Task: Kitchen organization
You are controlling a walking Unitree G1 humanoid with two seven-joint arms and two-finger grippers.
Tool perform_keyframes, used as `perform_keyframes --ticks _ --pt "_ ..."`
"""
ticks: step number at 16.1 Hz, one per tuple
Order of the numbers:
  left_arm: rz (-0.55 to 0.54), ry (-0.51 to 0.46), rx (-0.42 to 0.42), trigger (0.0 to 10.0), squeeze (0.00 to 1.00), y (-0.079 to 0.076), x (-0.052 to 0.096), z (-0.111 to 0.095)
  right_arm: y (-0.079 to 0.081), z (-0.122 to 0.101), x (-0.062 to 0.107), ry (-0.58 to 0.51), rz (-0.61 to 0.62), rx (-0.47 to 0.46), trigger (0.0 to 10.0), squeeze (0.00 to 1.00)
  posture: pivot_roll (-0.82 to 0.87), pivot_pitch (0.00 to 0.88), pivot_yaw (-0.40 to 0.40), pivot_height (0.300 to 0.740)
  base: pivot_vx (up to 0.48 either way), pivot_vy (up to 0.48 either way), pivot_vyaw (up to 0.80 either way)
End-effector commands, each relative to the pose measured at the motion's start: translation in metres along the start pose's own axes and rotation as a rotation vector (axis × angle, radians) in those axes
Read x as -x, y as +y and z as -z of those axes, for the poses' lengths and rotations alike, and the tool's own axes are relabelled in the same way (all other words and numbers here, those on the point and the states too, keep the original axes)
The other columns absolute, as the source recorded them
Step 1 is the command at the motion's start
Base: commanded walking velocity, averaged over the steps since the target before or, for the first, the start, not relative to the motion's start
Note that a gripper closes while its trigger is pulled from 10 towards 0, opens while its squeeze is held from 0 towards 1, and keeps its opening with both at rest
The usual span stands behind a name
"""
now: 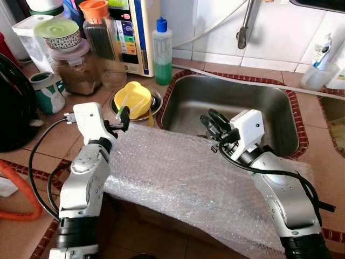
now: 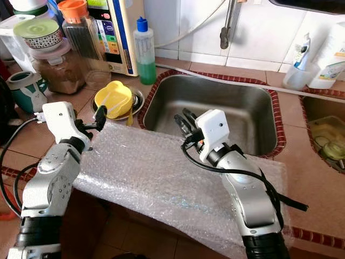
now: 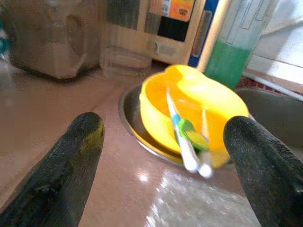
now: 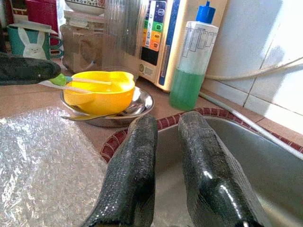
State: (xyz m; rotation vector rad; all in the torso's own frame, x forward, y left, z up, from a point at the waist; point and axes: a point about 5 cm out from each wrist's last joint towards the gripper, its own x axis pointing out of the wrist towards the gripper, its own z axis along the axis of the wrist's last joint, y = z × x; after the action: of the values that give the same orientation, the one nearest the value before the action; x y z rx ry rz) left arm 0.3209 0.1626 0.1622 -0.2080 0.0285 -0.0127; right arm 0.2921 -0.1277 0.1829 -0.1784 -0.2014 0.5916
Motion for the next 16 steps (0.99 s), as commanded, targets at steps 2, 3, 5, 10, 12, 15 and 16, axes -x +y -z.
perform_keyframes --ticks 2,3,5,10,12,15,16 --pt "0.006 0.027 0.005 9.2 0.0 -0.002 0.001 0.0 0.002 -0.005 -0.002 -0.007 -0.022 0.014 10.0 0.0 -0.03 0.064 0.047 0.74 0.0 0.0 0.0" --pt "0.009 0.036 0.006 8.5 0.0 -0.002 0.0 0.0 0.002 -0.005 -0.001 -0.006 -0.024 0.014 10.0 0.0 -0.03 0.064 0.047 0.74 0.0 0.0 0.0" --pt "0.016 0.035 0.036 2.6 0.0 -0.001 -0.004 -0.003 0.002 -0.005 -0.002 -0.007 -0.021 0.018 10.0 0.0 -0.04 0.063 0.05 0.74 0.0 0.0 0.0" --pt "0.03 0.035 0.052 0.0 0.0 0.001 -0.007 -0.005 0.001 -0.006 -0.001 -0.008 -0.013 0.021 10.0 0.0 -0.05 0.062 0.057 0.74 0.0 0.0 0.0" --pt "0.031 0.034 0.067 0.0 0.0 0.0 -0.008 -0.006 0.001 -0.006 -0.001 -0.01 -0.009 0.02 10.0 0.0 -0.05 0.062 0.056 0.74 0.0 0.0 0.0" --pt "0.019 0.058 0.136 0.0 0.0 0.0 -0.01 -0.002 0.001 -0.006 -0.001 -0.012 -0.008 0.021 10.0 0.0 -0.05 0.062 0.057 0.74 0.0 0.0 0.0" --pt "0.013 0.065 0.155 0.0 0.0 0.001 -0.011 -0.001 0.001 -0.006 -0.002 -0.013 -0.007 0.021 10.0 0.0 -0.05 0.062 0.056 0.74 0.0 0.0 0.0"
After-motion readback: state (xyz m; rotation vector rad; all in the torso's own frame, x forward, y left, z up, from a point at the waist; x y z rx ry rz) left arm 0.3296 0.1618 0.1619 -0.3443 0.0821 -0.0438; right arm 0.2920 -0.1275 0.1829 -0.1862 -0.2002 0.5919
